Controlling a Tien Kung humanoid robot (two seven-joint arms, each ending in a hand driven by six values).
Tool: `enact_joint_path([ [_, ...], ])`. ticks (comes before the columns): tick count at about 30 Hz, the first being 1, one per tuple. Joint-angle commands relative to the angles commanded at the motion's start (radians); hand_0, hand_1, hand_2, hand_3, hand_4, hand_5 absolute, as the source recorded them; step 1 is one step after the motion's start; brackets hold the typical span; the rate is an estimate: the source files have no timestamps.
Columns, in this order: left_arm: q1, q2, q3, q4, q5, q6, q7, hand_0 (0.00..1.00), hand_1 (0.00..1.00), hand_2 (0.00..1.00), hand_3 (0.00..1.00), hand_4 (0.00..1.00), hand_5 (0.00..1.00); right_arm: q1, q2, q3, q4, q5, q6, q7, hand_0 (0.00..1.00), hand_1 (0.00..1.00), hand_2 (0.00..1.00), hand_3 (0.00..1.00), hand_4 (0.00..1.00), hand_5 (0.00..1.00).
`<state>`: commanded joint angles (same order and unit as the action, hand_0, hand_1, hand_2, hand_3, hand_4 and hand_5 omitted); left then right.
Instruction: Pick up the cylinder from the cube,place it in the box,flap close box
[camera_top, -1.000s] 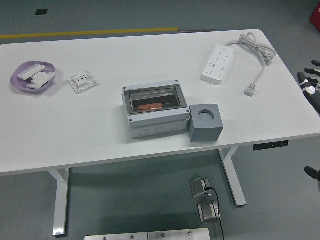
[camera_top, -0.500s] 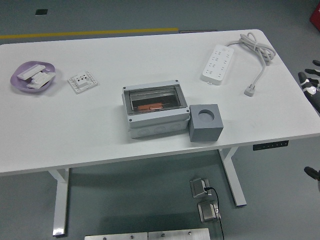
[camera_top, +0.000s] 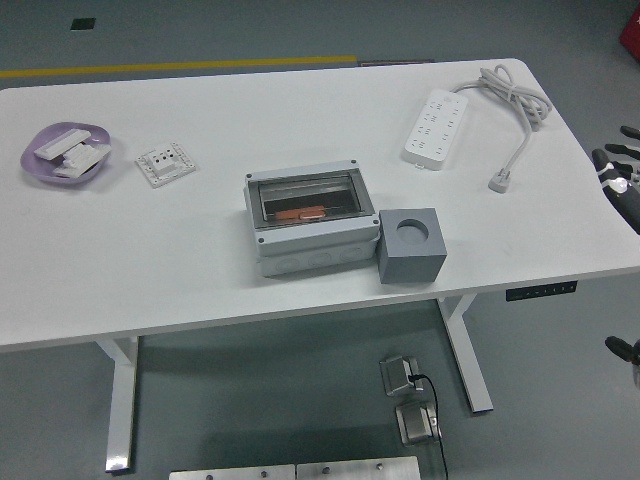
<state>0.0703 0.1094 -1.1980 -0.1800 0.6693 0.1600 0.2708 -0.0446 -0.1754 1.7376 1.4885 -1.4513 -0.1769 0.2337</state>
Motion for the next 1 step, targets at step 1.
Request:
enact_joint_path([
  [1,0.003,0.000,0.005,0.000,-0.008,-0.001,-0.003,0.535,0.524,0.475,0.611,0.002,0.002,0.001,0.000,-0.002,0.000,-0.001,0.000,0.000,0.603,0.544,0.636,0.745,0.829,0.421],
])
